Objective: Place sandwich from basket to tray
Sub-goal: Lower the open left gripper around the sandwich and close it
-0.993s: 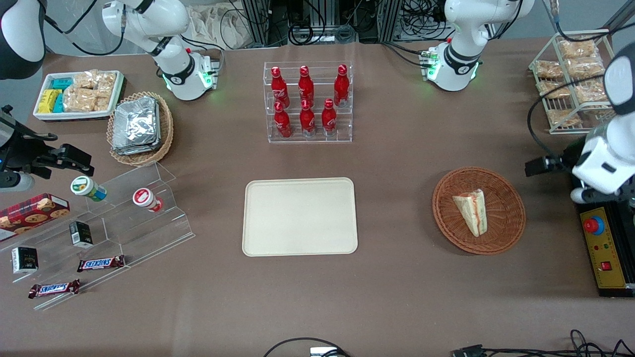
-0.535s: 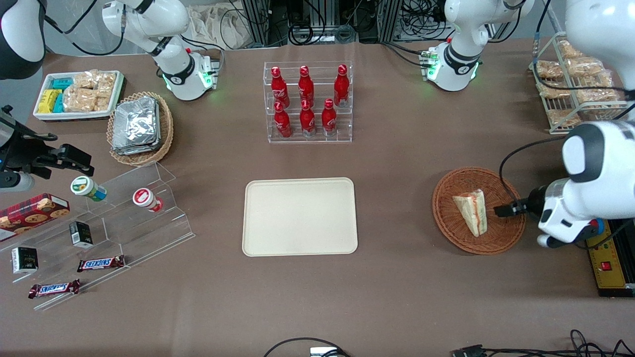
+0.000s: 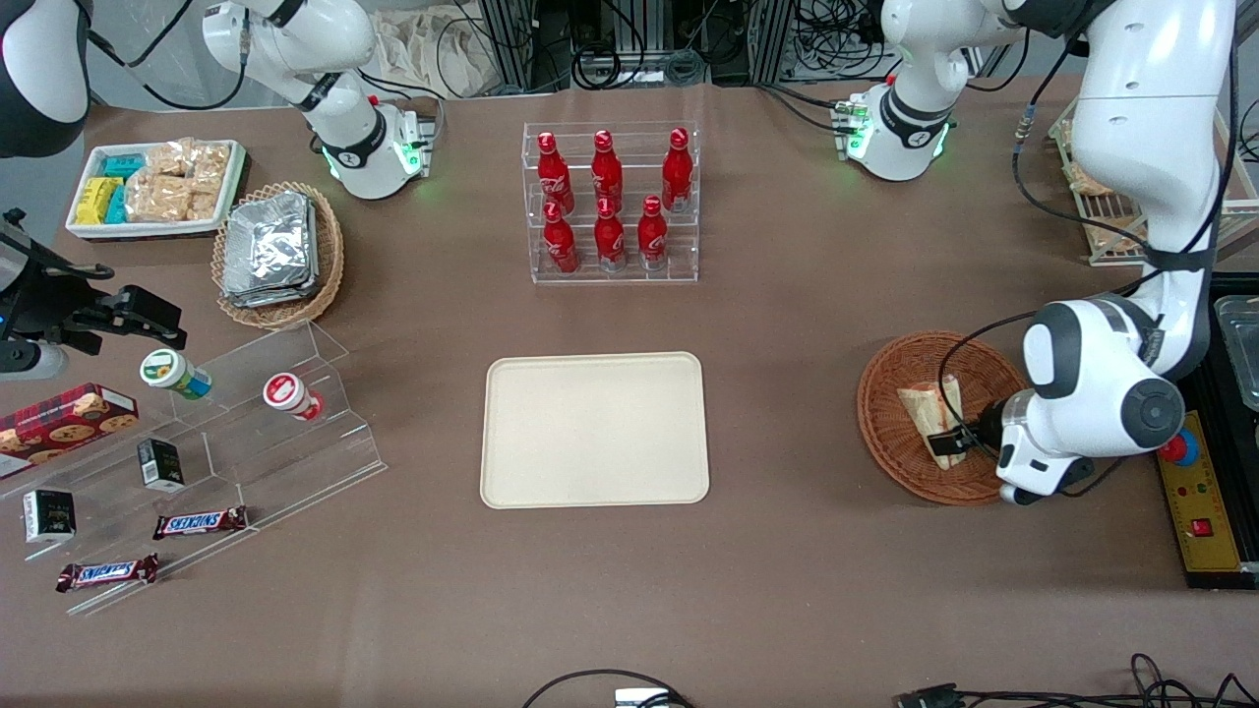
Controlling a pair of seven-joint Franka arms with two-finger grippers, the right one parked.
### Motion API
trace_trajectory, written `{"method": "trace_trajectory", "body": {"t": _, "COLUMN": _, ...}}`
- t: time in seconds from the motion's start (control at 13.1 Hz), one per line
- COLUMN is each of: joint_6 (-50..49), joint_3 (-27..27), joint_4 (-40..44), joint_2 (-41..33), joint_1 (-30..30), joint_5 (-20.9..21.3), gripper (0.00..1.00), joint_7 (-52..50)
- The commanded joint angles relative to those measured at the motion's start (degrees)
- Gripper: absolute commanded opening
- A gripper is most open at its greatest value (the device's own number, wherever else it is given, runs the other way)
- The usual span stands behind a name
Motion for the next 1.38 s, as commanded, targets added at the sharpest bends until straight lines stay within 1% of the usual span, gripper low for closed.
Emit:
{"method": "trace_trajectory", "body": {"t": 0.0, "joint_6": 0.2, "joint_3": -1.0, "joint_4": -0.6, "joint_2": 0.3, "joint_1": -0.5, "joint_5": -0.7, "gripper": 0.99, "joint_7": -2.7}}
{"method": "trace_trajectory", "body": {"t": 0.08, "joint_6": 0.1, "joint_3": -1.5, "joint_4": -0.7, "joint_2": 1.1, "joint_1": -0.6, "joint_5": -0.7, "gripper": 0.95, "joint_7": -2.9}}
{"method": "trace_trajectory", "body": {"t": 0.23, "joint_6": 0.1, "joint_3": -2.3, "joint_4": -0.7, "joint_2": 1.6, "joint_1": -0.7, "joint_5": -0.7, "gripper": 0.16, "joint_7": -2.9}}
{"method": "trace_trajectory", "body": {"t": 0.31, "joint_6": -0.4, "joint_3": -2.3, "joint_4": -0.6, "joint_2": 1.3, "joint_1": -0.7, "joint_5": -0.6, "gripper": 0.00, "joint_7": -2.9}}
{"method": "trace_trajectory", "body": {"t": 0.46, "joint_6": -2.9, "joint_3": -2.7, "joint_4": -0.1, "joint_2": -0.4, "joint_1": -0.7, "joint_5": -0.5, "gripper": 0.00, "joint_7": -2.8}}
{"method": "trace_trajectory", "body": {"t": 0.61, "joint_6": -7.4, "joint_3": -4.6, "joint_4": 2.2, "joint_2": -3.2, "joint_1": -0.7, "joint_5": -0.4, "gripper": 0.00, "joint_7": -2.7}}
{"method": "trace_trajectory", "body": {"t": 0.69, "joint_6": -10.8, "joint_3": -5.6, "joint_4": 4.9, "joint_2": -4.0, "joint_1": -0.7, "joint_5": -0.4, "gripper": 0.00, "joint_7": -2.5}}
{"method": "trace_trajectory", "body": {"t": 0.84, "joint_6": -17.9, "joint_3": -8.2, "joint_4": 13.1, "joint_2": -3.6, "joint_1": -0.7, "joint_5": 0.0, "gripper": 0.00, "joint_7": -2.1}}
{"method": "trace_trajectory", "body": {"t": 0.99, "joint_6": -20.3, "joint_3": -12.3, "joint_4": 19.8, "joint_2": -1.5, "joint_1": -0.7, "joint_5": 0.7, "gripper": 0.00, "joint_7": -1.8}}
{"method": "trace_trajectory", "body": {"t": 1.07, "joint_6": -20.1, "joint_3": -14.8, "joint_4": 22.1, "joint_2": -0.2, "joint_1": -0.7, "joint_5": 3.0, "gripper": 0.00, "joint_7": 0.2}}
{"method": "trace_trajectory", "body": {"t": 1.22, "joint_6": -19.5, "joint_3": -20.3, "joint_4": 25.0, "joint_2": 2.7, "joint_1": -0.7, "joint_5": 9.4, "gripper": 0.00, "joint_7": 4.2}}
{"method": "trace_trajectory", "body": {"t": 1.3, "joint_6": -19.4, "joint_3": -22.4, "joint_4": 26.3, "joint_2": 4.1, "joint_1": -0.7, "joint_5": 10.5, "gripper": 0.00, "joint_7": 4.7}}
